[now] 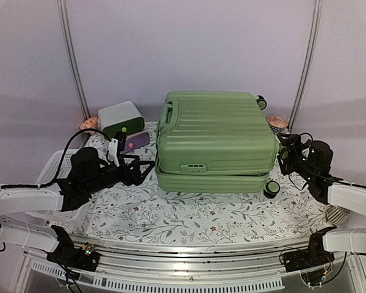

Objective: Open, take out, and arrange the luggage
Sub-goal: Open the luggage at the center of the board.

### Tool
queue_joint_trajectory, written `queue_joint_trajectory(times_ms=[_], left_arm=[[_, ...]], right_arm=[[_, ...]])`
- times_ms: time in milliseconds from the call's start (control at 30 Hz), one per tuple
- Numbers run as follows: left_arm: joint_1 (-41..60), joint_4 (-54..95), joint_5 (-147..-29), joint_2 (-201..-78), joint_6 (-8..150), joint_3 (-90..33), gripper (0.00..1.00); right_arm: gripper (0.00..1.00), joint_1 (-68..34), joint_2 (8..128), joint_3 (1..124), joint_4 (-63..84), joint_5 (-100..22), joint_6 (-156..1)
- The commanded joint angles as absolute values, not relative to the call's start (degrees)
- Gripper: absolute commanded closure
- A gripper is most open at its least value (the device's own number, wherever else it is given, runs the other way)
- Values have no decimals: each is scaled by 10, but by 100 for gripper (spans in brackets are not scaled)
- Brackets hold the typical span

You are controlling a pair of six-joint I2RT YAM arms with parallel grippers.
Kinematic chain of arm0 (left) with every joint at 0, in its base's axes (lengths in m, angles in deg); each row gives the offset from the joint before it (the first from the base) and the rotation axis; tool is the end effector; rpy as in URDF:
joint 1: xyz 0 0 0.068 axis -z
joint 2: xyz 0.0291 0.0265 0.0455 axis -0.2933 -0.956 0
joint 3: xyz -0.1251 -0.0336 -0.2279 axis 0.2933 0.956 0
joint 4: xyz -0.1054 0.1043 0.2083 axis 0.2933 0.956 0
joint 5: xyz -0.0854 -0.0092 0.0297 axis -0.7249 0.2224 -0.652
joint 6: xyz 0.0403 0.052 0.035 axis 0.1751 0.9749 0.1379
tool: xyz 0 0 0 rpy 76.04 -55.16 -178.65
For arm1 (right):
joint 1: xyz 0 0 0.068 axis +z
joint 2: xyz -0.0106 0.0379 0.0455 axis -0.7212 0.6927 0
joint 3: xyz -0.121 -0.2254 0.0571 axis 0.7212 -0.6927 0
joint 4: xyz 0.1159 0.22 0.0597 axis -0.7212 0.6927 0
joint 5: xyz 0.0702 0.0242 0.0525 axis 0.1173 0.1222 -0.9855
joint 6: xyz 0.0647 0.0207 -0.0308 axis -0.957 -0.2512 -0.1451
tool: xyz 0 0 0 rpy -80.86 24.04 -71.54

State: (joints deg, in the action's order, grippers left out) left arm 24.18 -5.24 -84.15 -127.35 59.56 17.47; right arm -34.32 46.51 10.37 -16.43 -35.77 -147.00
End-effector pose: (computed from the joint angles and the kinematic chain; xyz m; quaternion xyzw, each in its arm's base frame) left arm 0.1979 -0.1801 0.2234 0.1442 0.7458 -0.3728 0.5329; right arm 0.2480 0.0572 0.2153 0.3855 0.6614 0.4692 0.4401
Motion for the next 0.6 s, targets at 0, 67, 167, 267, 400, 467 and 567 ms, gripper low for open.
queue_joint_trajectory(times_ms=[0,67,167,267,400,467,567], left_arm=[[250,-58,-856,-1286,609,167,8],[250,-58,-859,-1289,610,165,8],[250,-61,-860,-1292,615,167,8],[250,-69,-864,-1302,621,165,8],[250,-64,-883,-1318,630,145,8],[250,-64,-897,-1322,634,135,8],[251,-64,-908,-1326,635,124,8]], right_arm=[[3,-345,511,132,-301,-400,-1483],[4,-344,535,151,-333,-428,-1481],[4,-339,546,185,-337,-438,-1447],[4,-336,546,198,-343,-427,-1428],[5,-336,546,214,-380,-436,-1425],[6,-336,546,230,-388,-444,-1407],[6,-336,544,251,-387,-452,-1396]])
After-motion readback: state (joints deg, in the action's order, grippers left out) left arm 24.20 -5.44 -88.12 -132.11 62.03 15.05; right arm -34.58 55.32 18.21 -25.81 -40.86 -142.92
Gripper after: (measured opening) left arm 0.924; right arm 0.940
